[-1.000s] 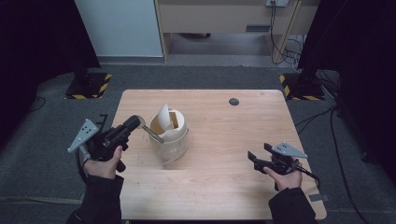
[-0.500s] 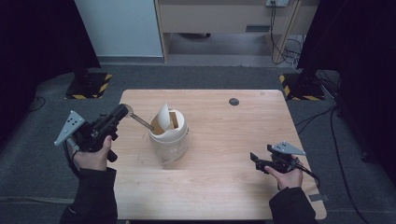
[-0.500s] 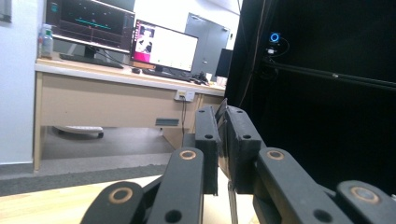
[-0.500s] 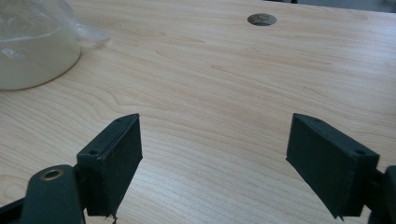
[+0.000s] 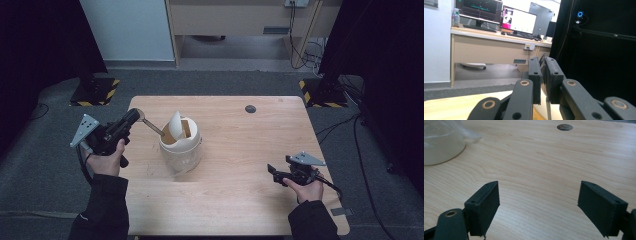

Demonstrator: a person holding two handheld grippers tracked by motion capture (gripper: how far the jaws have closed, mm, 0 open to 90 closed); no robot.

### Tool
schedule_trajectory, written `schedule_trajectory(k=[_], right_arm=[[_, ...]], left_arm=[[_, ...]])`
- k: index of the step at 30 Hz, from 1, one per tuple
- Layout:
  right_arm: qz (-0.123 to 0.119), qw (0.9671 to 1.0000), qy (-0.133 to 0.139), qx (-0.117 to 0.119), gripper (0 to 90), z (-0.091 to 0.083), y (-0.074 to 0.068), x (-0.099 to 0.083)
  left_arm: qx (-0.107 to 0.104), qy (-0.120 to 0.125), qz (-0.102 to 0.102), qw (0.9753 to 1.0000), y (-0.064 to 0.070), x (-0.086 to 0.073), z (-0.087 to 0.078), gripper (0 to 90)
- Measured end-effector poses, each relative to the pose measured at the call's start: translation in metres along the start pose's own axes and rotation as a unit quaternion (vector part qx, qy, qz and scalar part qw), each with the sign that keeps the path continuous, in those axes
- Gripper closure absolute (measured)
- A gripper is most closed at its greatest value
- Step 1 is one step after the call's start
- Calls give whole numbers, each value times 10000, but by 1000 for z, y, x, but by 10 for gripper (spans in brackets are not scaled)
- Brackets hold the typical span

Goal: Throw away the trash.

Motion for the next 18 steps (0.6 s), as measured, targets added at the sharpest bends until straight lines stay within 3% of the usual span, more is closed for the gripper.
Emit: schedule_trajectory(k=[4, 11, 18], right_arm=[[-32, 10000, -31, 1, 178, 1, 1, -1], [-71, 9999, -84, 23, 176, 3, -1, -3], [-144, 9998, -116, 34, 176, 5, -3, -4]], left_arm=[[79, -54, 54, 9999, -4, -7, 5, 838], [168, -198, -104, 9996, -13, -25, 15, 838], [134, -386, -30, 9992, -11, -40, 27, 837]])
Point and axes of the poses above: each handheld gripper's, and its own axes: z roughly forward along the jaws, x roughly out of its top, y roughly to its right, the point moved 7 cm from there along z, roughly forward along the jaws, and after that the axes turned 3 degrees about -y, right-handed, at the moved point
